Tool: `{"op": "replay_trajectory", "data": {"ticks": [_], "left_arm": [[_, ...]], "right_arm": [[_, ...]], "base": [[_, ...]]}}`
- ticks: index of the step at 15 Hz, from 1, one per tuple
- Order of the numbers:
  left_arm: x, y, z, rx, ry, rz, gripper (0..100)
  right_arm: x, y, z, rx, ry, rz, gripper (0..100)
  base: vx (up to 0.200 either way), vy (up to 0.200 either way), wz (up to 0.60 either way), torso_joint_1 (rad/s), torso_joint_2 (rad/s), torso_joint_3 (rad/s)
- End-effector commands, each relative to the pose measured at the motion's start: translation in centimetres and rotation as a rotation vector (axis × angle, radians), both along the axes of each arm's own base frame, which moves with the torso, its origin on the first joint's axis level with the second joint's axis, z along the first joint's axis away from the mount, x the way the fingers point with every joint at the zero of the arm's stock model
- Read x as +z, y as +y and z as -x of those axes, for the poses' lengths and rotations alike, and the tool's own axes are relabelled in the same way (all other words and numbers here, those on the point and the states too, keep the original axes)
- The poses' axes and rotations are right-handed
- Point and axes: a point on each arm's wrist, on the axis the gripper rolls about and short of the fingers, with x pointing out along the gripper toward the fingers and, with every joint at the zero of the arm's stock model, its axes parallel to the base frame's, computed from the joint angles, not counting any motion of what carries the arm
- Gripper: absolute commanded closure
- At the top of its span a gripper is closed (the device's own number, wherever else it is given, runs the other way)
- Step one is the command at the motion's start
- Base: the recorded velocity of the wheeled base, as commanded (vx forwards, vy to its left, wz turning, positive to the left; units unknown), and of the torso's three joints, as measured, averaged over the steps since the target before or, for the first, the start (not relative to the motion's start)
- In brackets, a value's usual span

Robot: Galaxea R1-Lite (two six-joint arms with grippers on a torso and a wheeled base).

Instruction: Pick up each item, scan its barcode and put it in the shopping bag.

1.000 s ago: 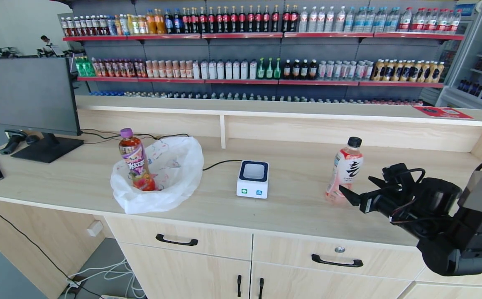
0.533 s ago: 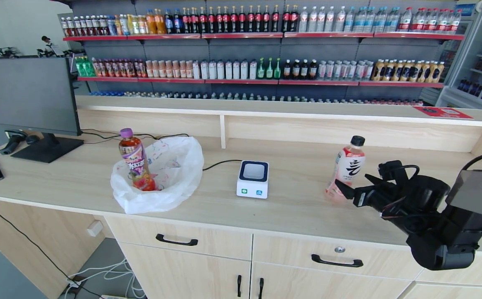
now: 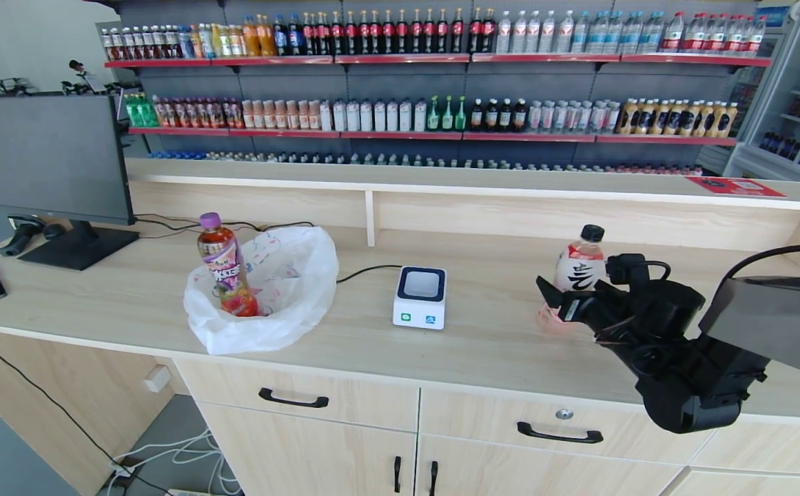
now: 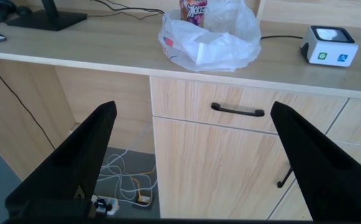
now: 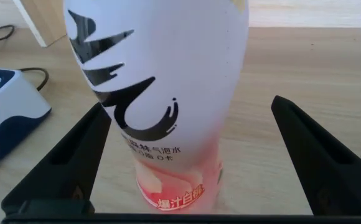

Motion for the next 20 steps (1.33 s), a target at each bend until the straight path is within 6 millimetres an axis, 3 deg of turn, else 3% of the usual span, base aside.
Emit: {"op": "replay_trajectory", "data": {"ticks": [1,4,9,14,20], "left_arm": [[0.0,0.0,0.0,0.0,0.0,0.0,0],[0.0,0.0,0.0,0.0,0.0,0.0,0],[0.0,0.0,0.0,0.0,0.0,0.0,0],[0.0,0.0,0.0,0.0,0.0,0.0,0],[0.0,0.0,0.0,0.0,0.0,0.0,0]], "right_arm": [[0.0,0.1,0.0,0.001,-0.001,0.001,0],[0.0,0.3,0.0,-0.013,0.0,0.006,0],[0.0,2.7,0.4,-0.081,0.001,-0.029,0],[0.0,3.8,0.6,-0.174,0.001,-0.07,0],[-0.9,4.9,-0.5,-0.228,-0.011,-0.088,0]], "base": [[0.0,0.0,0.0,0.0,0.0,0.0],[0.0,0.0,0.0,0.0,0.0,0.0],[0.0,0.0,0.0,0.0,0.0,0.0],[0.0,0.0,0.0,0.0,0.0,0.0],[0.0,0.0,0.0,0.0,0.0,0.0]]}}
